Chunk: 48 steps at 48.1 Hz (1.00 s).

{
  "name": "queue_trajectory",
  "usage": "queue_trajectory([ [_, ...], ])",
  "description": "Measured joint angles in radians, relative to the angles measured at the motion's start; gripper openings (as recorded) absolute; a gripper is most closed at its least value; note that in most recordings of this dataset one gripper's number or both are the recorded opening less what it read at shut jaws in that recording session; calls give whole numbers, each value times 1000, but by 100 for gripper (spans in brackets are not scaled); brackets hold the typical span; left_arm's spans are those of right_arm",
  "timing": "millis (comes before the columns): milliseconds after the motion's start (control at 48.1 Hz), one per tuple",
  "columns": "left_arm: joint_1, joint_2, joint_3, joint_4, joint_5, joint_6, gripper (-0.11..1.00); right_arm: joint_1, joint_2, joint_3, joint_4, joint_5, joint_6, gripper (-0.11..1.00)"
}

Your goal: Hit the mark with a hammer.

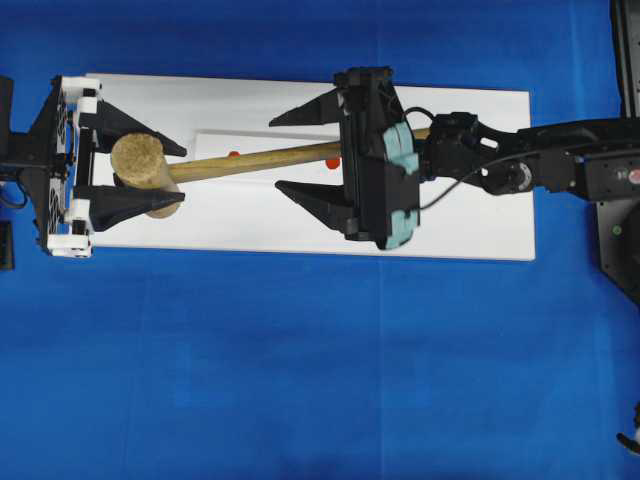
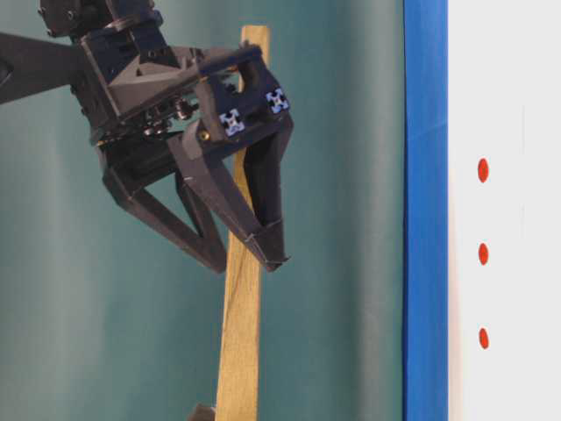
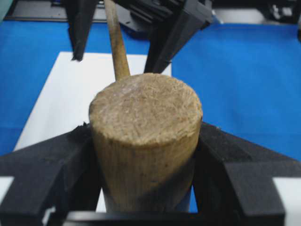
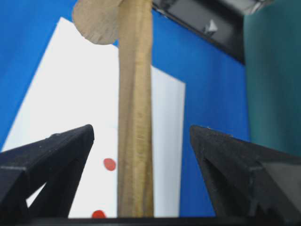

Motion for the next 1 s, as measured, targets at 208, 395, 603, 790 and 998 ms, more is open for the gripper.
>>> queue_trajectory([
  [208,-14,0,-8,2,8,71,44,-3,0,2,92,48,2,97],
  [395,-15,0,-8,0,9,78,44,-15,-2,0,133,78,3,94],
  [603,-14,0,-9,0,9,80,44,-20,-2,-8,152,91,3,52],
  [790,-12,0,-11,2,11,80,44,-35,0,-14,170,124,5,6],
  [998,-14,0,-12,5,15,86,44,-34,0,-14,198,137,23,3],
])
